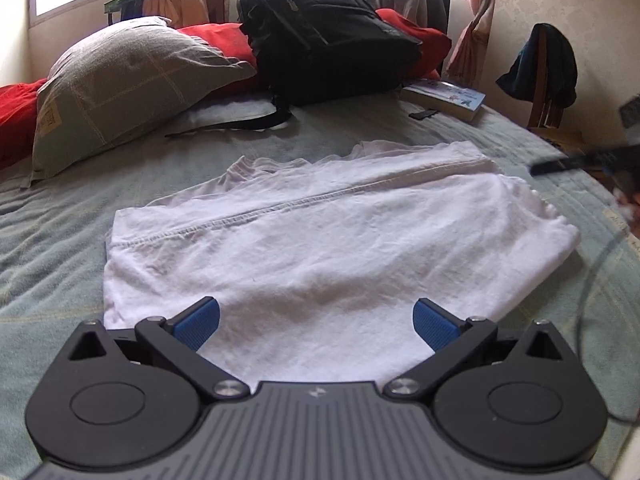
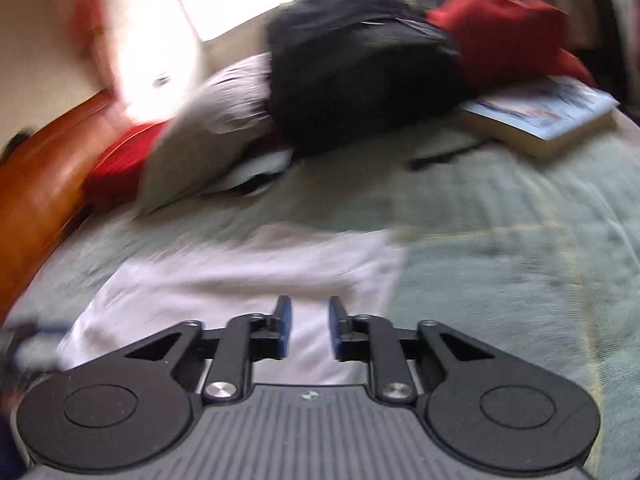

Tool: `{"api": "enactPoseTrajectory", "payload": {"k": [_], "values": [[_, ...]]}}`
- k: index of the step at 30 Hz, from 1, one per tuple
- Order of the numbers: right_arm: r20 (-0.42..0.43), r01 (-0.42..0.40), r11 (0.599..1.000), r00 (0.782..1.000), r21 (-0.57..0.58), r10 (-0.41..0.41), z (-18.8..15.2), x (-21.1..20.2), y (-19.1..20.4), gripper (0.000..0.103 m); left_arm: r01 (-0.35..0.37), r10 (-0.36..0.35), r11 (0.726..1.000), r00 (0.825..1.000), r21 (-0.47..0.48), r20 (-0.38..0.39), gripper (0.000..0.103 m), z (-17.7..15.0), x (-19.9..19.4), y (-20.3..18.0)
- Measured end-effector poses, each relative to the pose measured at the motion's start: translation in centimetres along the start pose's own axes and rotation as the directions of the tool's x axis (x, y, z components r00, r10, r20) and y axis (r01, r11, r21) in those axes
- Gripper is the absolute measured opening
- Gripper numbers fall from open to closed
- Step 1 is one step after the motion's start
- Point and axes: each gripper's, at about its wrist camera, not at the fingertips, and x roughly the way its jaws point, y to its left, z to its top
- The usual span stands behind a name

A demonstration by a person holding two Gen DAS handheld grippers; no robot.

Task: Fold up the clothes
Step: 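Pinch the folded shirt edge with the right gripper and tug it straight, then open the right gripper and lift it off the shirt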

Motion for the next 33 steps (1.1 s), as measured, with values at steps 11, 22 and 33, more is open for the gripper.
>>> {"api": "enactPoseTrajectory", "payload": {"k": [11,22,33], "values": [[-0.097,0.125,0.97,0.984,-0.21,-0.148,-6.3,-1.6,3.7,0.043,-0.088,0.082,0.992,0.994,-0.096,-0.068,0.102,-4.2,-1.3,4.2],[-0.069,0.116,0.964,0.988,-0.24,-0.136,-4.0,0.9,5.1,0.052,-0.035,0.02,0.991,0.993,-0.128,-0.119,0.102,-5.7,-2.6,3.7],[-0.027,0.083,0.962,0.995,-0.261,-0.093,1.6,5.6,4.9,0.066,0.015,-0.015,0.989,1.0,-0.148,-0.005,0.102,3.2,2.8,6.2]]}}
